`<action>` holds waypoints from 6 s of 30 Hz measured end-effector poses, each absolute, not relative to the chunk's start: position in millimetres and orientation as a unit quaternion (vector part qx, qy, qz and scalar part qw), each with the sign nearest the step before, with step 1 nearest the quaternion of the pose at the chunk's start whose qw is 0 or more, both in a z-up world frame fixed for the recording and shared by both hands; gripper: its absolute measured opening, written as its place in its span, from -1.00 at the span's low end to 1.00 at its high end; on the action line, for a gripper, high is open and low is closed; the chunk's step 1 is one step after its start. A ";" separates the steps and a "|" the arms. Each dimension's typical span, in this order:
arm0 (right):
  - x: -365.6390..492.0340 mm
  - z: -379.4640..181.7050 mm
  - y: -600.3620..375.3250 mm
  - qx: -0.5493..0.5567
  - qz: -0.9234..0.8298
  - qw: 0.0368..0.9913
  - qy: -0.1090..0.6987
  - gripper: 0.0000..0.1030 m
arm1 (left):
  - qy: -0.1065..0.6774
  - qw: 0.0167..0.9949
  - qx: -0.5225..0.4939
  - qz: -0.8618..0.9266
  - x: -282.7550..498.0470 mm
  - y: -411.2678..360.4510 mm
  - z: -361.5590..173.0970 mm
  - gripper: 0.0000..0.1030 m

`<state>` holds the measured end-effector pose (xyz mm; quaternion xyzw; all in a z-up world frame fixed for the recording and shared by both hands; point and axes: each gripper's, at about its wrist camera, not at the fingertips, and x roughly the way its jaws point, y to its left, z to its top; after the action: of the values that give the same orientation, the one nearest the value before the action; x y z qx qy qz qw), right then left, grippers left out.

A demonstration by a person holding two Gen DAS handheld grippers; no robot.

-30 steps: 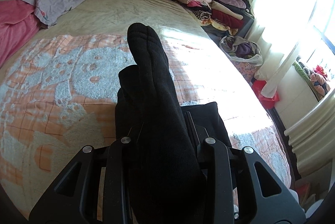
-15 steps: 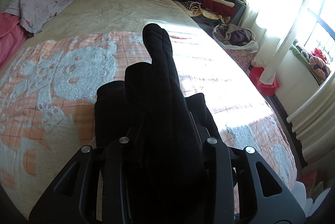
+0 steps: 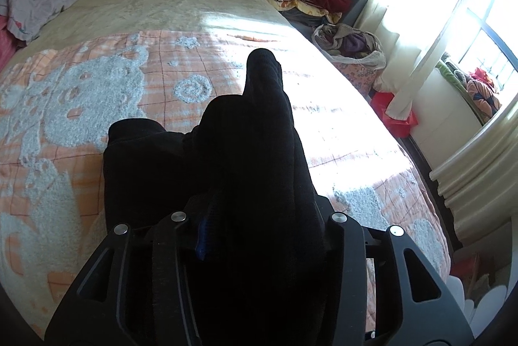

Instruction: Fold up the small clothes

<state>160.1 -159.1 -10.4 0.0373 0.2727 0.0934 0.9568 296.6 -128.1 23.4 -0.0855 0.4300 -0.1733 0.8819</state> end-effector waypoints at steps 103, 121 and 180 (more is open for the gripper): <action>53.1 -13.3 -187.9 0.043 0.039 0.935 0.349 0.91 | 0.416 0.904 -0.028 -0.093 102.5 -24.5 -16.3 0.82; 48.5 -9.4 -190.8 0.046 0.043 0.936 0.346 0.91 | 0.415 0.906 -0.024 -0.084 101.0 -25.4 -15.5 0.82; 47.0 -2.6 -191.3 0.037 0.035 0.938 0.342 0.91 | 0.399 0.915 -0.001 -0.051 96.9 -27.8 -7.1 0.82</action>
<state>47.0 -191.3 -2.6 0.0369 0.3423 0.0347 0.9382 96.9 -27.8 -7.1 -0.0008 0.3991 -0.0507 0.9155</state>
